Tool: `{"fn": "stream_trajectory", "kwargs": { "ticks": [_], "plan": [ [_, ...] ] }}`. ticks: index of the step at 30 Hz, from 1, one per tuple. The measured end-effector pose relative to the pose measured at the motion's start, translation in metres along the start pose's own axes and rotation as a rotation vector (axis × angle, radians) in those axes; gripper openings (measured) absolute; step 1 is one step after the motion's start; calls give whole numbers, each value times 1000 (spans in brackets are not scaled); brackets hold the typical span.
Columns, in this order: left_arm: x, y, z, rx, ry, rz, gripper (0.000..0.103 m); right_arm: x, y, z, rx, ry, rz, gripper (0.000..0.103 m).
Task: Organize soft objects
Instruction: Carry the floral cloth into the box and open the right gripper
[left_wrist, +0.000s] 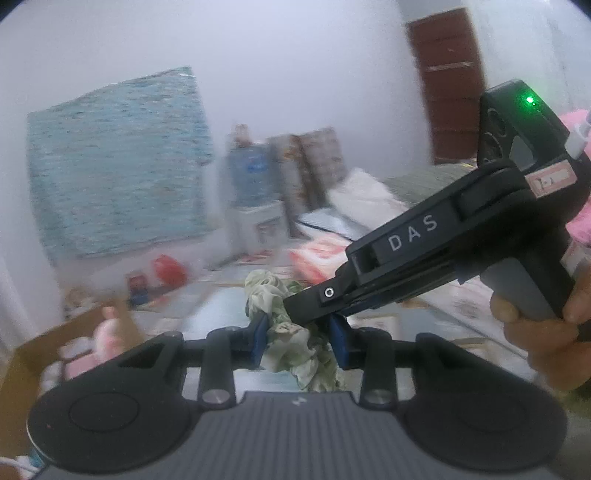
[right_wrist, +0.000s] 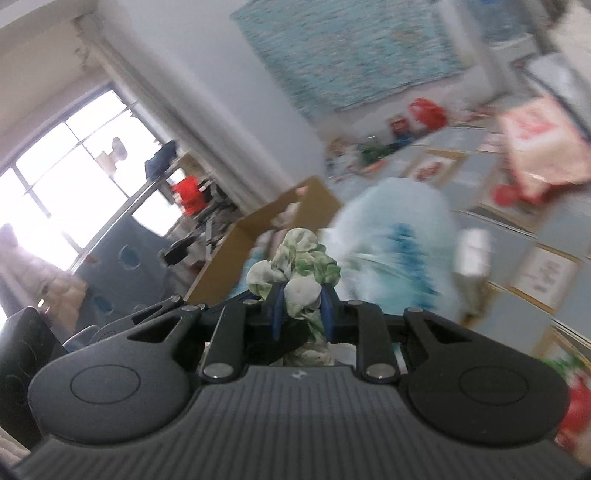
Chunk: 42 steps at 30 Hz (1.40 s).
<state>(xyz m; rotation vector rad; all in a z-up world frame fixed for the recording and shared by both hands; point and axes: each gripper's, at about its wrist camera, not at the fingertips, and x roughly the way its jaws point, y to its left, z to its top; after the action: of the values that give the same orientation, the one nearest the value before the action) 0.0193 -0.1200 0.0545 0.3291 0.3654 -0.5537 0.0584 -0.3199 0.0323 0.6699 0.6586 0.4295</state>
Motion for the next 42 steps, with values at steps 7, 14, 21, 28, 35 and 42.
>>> {"fn": "stream_trajectory", "kwargs": {
  "ticks": [7, 14, 21, 28, 35, 42],
  "plan": [
    [-18, 80, -3, -98, 80, 111, 37, 91, 53, 36, -36, 196, 133, 22],
    [-21, 170, -25, -303, 261, 83, 37, 192, 100, 43, -82, 447, 169, 22],
    [-11, 227, -55, -471, 375, 23, 37, 252, 130, 36, -146, 644, 136, 23],
    [-13, 240, -83, -528, 461, -13, 37, 286, 130, 19, -196, 806, 75, 23],
    [-15, 245, -93, -532, 531, -5, 50, 306, 142, 7, -236, 904, 47, 40],
    [-25, 243, -88, -504, 512, 8, 68, 319, 145, 2, -218, 930, 70, 67]
  ]
}}
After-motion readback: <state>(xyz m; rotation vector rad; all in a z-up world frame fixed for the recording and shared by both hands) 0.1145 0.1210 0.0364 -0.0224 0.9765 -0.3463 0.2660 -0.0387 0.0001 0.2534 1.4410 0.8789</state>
